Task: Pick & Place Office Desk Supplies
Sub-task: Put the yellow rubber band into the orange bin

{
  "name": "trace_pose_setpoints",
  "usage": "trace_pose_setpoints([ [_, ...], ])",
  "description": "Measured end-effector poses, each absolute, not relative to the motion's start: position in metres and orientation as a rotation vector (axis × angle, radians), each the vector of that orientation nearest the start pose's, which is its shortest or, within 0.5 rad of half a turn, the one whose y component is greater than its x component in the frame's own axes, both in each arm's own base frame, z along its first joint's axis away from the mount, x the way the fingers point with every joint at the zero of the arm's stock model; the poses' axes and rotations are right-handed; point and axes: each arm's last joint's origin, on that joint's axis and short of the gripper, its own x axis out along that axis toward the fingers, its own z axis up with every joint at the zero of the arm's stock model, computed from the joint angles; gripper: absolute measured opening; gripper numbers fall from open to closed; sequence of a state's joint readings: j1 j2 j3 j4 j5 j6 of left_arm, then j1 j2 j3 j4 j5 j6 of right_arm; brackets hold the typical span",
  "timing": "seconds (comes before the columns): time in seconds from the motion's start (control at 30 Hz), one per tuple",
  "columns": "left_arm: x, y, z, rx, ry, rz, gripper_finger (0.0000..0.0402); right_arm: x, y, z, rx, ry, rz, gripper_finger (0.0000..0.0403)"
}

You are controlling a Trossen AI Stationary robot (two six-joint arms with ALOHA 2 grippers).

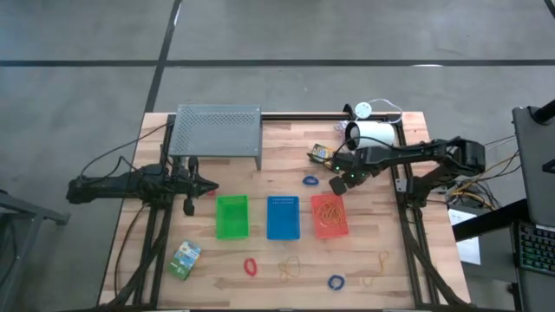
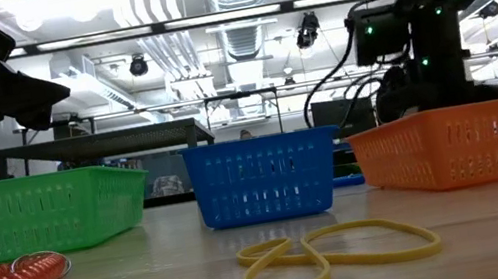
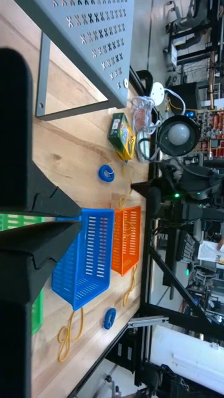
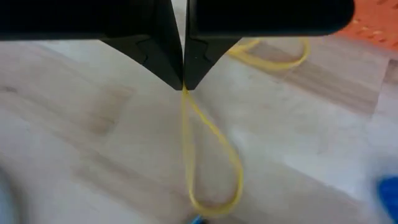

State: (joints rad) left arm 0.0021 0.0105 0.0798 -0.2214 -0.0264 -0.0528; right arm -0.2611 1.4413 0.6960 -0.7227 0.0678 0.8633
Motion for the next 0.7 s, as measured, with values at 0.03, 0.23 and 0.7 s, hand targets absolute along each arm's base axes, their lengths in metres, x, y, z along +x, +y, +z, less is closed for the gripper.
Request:
trace_pose_setpoints([
  [0.03,0.092,0.001,0.168,-0.051,0.152,0.032,0.0028,0.208,-0.058,0.15,0.833,1.257,-0.889,0.0008],
  [0.23,0.092,0.001,0.168,-0.051,0.151,0.032,0.0028,0.202,-0.057,0.163,0.833,1.2,-0.887,0.0008],
  [0.7,0.092,0.001,0.168,-0.051,0.151,0.032,0.0028,0.187,-0.054,0.193,0.809,1.057,-0.875,0.0008],
])
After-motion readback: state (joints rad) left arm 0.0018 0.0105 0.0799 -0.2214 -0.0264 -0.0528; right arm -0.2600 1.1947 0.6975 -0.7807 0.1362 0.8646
